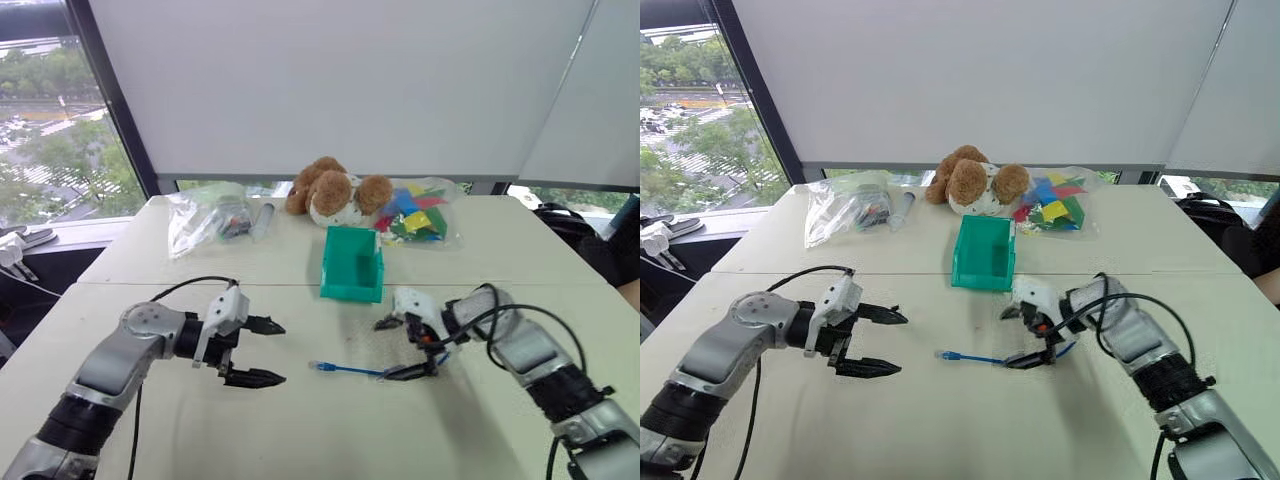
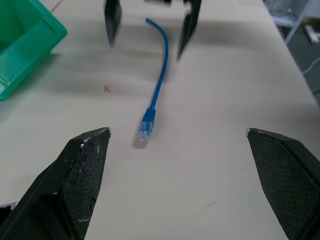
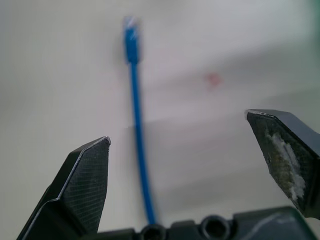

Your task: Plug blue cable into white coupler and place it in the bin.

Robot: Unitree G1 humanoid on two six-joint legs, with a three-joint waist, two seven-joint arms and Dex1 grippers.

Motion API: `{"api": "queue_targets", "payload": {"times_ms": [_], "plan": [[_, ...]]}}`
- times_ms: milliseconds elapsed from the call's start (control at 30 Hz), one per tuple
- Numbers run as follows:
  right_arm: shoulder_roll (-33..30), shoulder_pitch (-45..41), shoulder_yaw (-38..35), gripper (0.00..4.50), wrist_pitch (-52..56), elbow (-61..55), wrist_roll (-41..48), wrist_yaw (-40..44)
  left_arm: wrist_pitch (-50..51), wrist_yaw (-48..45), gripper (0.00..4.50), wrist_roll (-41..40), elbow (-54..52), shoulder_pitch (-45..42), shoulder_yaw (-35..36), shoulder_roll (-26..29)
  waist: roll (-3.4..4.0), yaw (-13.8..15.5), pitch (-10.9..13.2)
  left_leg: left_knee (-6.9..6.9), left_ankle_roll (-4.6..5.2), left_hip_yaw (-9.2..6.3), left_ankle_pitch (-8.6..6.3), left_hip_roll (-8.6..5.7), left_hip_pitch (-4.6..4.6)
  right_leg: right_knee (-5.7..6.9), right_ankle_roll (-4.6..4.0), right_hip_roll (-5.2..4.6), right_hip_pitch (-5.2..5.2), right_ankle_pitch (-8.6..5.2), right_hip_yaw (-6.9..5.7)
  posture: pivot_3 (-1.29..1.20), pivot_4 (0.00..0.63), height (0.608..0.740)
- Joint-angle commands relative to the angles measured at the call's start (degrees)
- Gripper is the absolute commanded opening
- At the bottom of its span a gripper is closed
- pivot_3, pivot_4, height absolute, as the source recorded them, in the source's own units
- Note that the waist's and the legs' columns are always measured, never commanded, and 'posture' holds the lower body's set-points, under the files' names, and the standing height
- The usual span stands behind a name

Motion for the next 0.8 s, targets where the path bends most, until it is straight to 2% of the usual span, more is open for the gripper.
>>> {"api": "queue_targets", "payload": {"times_ms": [33,200,400,567,800], "plan": [[-2.01,4.51,-6.4,4.46,5.72,-11.65,4.84,-2.81,-8.4,-2.59,4.5,4.53,5.69,-2.45,-3.42,-1.91,0.0,0.4,0.0,0.0,0.0,-0.01,0.0,0.0,0.0,-0.01,0.0,0.01,0.0,0.0,-0.01,0.0,0.15,0.74],[-1.87,14.2,-13.05,4.46,14.62,-26.19,8.6,-10.8,-18.29,-4.24,4.5,9.2,20.75,-9.14,-7.34,-10.21,-0.01,0.88,0.0,0.09,0.01,-0.02,0.0,-0.01,-0.08,0.0,0.0,0.01,-0.03,0.0,-0.02,0.0,0.15,0.74],[-0.65,18.79,-16.61,4.46,22.06,-34.81,11.81,-18.73,-24.7,-5.34,4.5,12.86,32.52,-13.93,-9.4,-16.57,-0.02,0.59,0.0,0.14,0.02,-0.03,0.0,0.0,-0.12,0.03,0.01,0.04,-0.05,0.0,-0.03,0.0,0.15,0.74],[-0.63,22.42,-18.5,4.46,25.14,-39.22,13.94,-23.11,-26.92,-4.78,4.5,15.09,39.69,-16.17,-9.78,-19.76,-0.03,0.72,0.0,0.14,0.02,-0.05,0.0,0.01,-0.13,0.04,0.01,0.07,-0.06,0.0,-0.04,0.0,0.15,0.74],[-1.26,24.22,-18.24,4.46,25.69,-40.89,15.49,-26.39,-27.85,-3.85,4.5,16.58,43.67,-16.53,-9.29,-21.36,-0.05,0.79,-0.01,0.15,0.03,-0.07,0.0,0.0,-0.12,0.04,0.01,0.07,-0.03,0.0,-0.04,0.0,0.15,0.74]]}}
